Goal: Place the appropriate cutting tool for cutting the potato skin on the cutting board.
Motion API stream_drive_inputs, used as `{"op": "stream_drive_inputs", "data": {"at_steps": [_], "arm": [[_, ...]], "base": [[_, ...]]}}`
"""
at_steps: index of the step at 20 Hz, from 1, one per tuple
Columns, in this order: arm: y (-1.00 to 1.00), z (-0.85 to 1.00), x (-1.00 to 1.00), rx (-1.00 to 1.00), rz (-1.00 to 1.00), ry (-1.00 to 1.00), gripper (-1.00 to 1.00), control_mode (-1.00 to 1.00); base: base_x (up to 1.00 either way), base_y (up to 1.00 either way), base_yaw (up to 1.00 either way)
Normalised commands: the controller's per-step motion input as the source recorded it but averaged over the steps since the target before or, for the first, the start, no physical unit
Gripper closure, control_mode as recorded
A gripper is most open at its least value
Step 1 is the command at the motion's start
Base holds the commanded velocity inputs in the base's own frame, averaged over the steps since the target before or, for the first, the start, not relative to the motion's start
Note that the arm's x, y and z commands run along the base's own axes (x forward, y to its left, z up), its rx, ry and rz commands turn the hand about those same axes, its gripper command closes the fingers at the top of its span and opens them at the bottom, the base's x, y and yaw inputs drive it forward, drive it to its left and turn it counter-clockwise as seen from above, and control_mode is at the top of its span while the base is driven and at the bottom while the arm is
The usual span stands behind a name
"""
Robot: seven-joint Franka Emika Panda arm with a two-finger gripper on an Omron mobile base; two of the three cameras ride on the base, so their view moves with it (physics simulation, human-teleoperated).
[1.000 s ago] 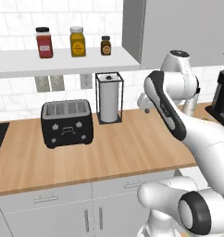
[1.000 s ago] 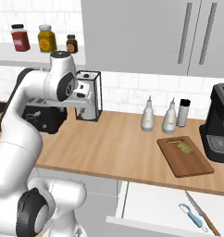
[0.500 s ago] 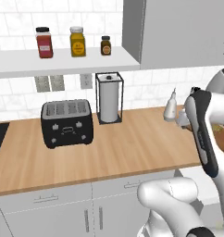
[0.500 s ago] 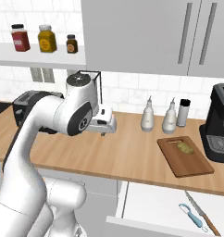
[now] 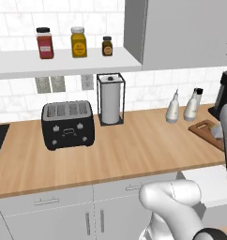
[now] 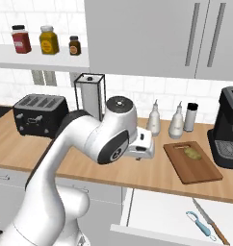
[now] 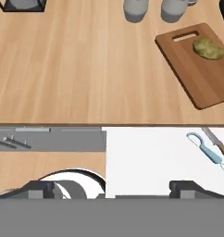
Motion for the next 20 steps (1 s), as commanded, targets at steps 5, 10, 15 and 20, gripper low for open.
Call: {"op": "stream_drive_inputs", "data": {"at_steps": [5,10,15,20], "arm": [[-0.73,-0.16,-0.1,0.0,-0.05,0.07,-1.0,-1.0],[-0.55,-0.13,-0.05,0.0,-0.05,0.04,-1.0,-1.0],[-0.68,-0.01,-0.13,0.0,-0.02,0.0,-1.0,-1.0],[-0.71,-0.03,-0.24,0.0,0.0,0.0,-1.0,-1.0]], "base": [[0.0,0.0,0.0],[0.0,0.0,0.0],[0.0,0.0,0.0],[0.0,0.0,0.0]]}}
